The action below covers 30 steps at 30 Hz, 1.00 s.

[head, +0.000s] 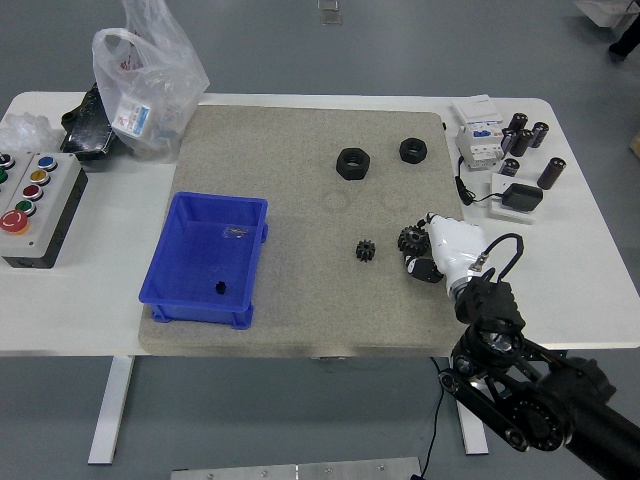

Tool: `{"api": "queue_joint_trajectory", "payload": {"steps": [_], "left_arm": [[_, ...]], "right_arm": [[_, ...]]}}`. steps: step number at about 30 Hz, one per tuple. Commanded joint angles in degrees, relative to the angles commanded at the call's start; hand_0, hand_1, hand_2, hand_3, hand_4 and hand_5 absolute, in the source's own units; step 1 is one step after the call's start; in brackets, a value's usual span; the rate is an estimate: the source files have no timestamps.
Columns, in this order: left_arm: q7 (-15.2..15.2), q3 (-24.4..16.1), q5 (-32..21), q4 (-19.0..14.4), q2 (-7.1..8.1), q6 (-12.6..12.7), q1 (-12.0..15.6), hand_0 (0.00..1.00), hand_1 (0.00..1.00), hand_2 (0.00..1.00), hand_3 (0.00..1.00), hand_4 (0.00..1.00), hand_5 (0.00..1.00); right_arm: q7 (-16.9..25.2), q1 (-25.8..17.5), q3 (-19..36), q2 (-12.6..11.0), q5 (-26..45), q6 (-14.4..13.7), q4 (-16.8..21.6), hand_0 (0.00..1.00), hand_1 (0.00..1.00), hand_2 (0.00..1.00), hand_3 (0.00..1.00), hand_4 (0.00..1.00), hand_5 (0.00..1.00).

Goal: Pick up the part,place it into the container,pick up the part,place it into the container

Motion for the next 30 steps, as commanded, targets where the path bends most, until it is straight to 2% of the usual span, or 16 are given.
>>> {"api": "queue_joint_trajectory", "payload": {"steps": [1, 2, 9, 14, 19, 20, 25, 26, 30], "left_arm": [[0.0, 0.0, 0.0, 0.0, 0.00, 0.0, 0.0, 0.616, 0.610, 0.605, 0.610, 0.578, 0.345], [0.0, 0.0, 0.0, 0.0, 0.00, 0.0, 0.0, 0.616, 0.610, 0.606, 0.611, 0.578, 0.346], [0.1, 0.1, -0.1, 0.0, 0.08, 0.0, 0.1, 0.616, 0.611, 0.607, 0.611, 0.579, 0.349], [0.1, 0.5, -0.5, 0.0, 0.17, -0.1, -0.1, 0.616, 0.610, 0.607, 0.611, 0.581, 0.352], [0.3, 1.1, -0.9, 0.0, 0.23, -0.1, -0.2, 0.616, 0.610, 0.607, 0.611, 0.581, 0.352], [0.3, 1.2, -1.0, 0.0, 0.24, -0.1, -0.3, 0.616, 0.610, 0.607, 0.612, 0.582, 0.353], [0.6, 1.3, -1.3, 0.0, 0.38, -0.1, -0.3, 0.616, 0.610, 0.607, 0.612, 0.582, 0.353], [0.6, 1.3, -1.3, 0.0, 0.40, -0.1, -0.3, 0.616, 0.610, 0.607, 0.612, 0.582, 0.354], [0.7, 1.3, -1.2, 0.0, 0.40, -0.1, -0.3, 0.616, 0.610, 0.607, 0.612, 0.582, 0.354]], "right_arm": [[0.0, 0.0, 0.0, -0.1, 0.0, -0.2, 0.2, 0.262, 0.485, 0.416, 0.496, 0.223, 0.100], [0.0, 0.1, -0.1, -0.2, 0.0, -0.4, 0.5, 0.257, 0.487, 0.408, 0.491, 0.240, 0.058], [0.0, 3.9, -4.4, -1.3, 0.0, -2.5, 6.4, 0.257, 0.488, 0.406, 0.488, 0.245, 0.064], [0.5, 9.2, -10.7, 0.3, 4.0, -6.0, 8.2, 0.259, 0.490, 0.407, 0.492, 0.240, 0.067], [6.1, 14.8, -18.4, 3.7, 11.8, -11.9, 6.8, 0.259, 0.490, 0.407, 0.492, 0.240, 0.067], [7.4, 15.8, -20.1, 4.1, 13.7, -12.7, 6.4, 0.279, 0.523, 0.453, 0.507, 0.172, 0.099], [13.4, 19.6, -26.9, 5.7, 21.9, -15.0, 4.6, 0.279, 0.523, 0.453, 0.507, 0.172, 0.099], [14.6, 20.1, -28.1, 6.1, 23.6, -15.1, 4.3, 0.300, 0.556, 0.488, 0.530, 0.092, 0.153], [17.4, 20.7, -30.5, 6.8, 28.6, -15.2, 3.8, 0.300, 0.556, 0.488, 0.530, 0.092, 0.153]]}}
